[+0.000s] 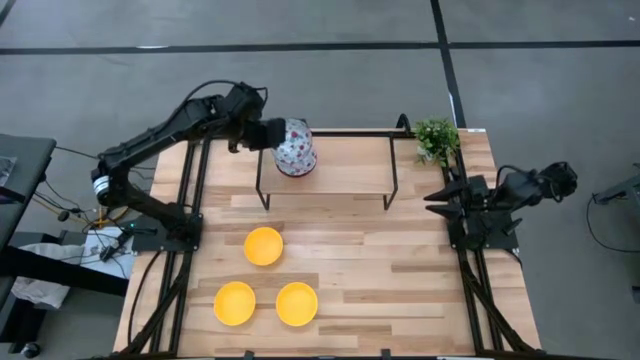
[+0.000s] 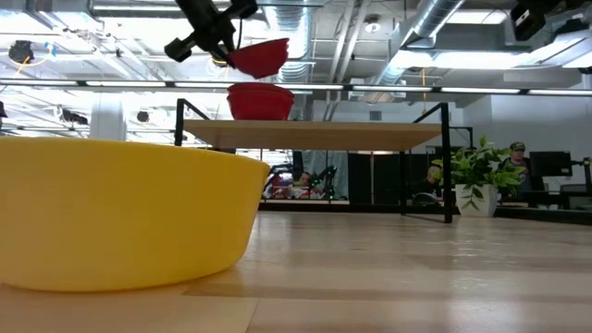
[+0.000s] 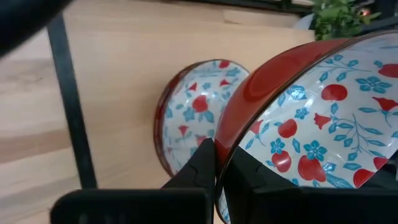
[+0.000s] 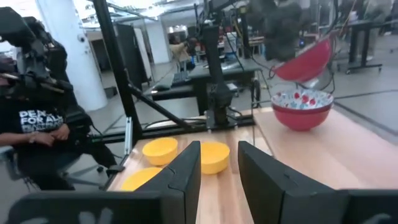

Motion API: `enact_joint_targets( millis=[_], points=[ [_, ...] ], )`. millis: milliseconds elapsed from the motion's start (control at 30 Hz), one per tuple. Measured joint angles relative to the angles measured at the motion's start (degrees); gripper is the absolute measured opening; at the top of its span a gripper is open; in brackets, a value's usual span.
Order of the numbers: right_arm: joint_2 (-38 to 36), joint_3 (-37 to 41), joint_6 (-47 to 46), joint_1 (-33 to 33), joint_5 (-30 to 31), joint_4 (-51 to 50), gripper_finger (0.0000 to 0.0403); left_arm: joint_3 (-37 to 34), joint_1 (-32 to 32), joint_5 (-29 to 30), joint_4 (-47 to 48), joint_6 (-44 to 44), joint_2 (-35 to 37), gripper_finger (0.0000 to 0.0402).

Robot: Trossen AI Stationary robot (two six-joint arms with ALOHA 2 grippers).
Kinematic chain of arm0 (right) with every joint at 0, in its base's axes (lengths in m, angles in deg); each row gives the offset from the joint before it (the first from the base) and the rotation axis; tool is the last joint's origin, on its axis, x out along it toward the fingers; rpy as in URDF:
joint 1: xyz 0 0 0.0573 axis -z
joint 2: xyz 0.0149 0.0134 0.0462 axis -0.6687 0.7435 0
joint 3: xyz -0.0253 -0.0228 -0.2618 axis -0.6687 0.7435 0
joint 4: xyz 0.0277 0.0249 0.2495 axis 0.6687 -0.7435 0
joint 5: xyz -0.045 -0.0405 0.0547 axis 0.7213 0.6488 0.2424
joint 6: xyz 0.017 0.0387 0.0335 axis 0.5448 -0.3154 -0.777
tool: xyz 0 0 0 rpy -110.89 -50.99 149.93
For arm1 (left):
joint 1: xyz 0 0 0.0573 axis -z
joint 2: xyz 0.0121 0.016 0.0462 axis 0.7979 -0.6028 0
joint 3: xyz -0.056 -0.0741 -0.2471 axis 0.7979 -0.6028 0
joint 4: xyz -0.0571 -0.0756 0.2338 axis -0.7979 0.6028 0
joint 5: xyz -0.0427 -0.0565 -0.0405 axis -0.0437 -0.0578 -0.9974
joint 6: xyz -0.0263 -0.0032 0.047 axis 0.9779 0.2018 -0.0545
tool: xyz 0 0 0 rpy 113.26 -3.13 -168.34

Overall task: Pick & Place Mini bowls
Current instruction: Stack the white patterned bowl on the white patterned bowl on the shelf

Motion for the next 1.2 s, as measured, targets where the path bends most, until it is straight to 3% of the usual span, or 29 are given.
enact_joint_targets(
  millis=[267, 700, 1000, 1200],
  points=[
    [-3.3, 0.0, -1.5, 0.0, 4.5, -1.2, 0.0097, 0.0, -1.7, -4.3, 0.2, 0.2, -1.2, 0.0009],
    [-8.8, -0.1, -1.3, 0.0, 2.5, -4.9, 0.0097, 0.4, -3.0, -4.7, 1.7, 1.9, -2.3, 0.0009],
    [-8.9, -0.1, -1.8, 0.0, 2.4, -5.4, 0.0097, 3.7, -2.3, -4.8, 4.6, 1.1, -7.9, 0.0009],
    [-8.9, -0.1, -1.8, 0.0, 1.9, -5.6, 0.0097, 3.9, -2.3, -4.6, 7.1, 1.4, -7.2, 0.0009]
  ],
)
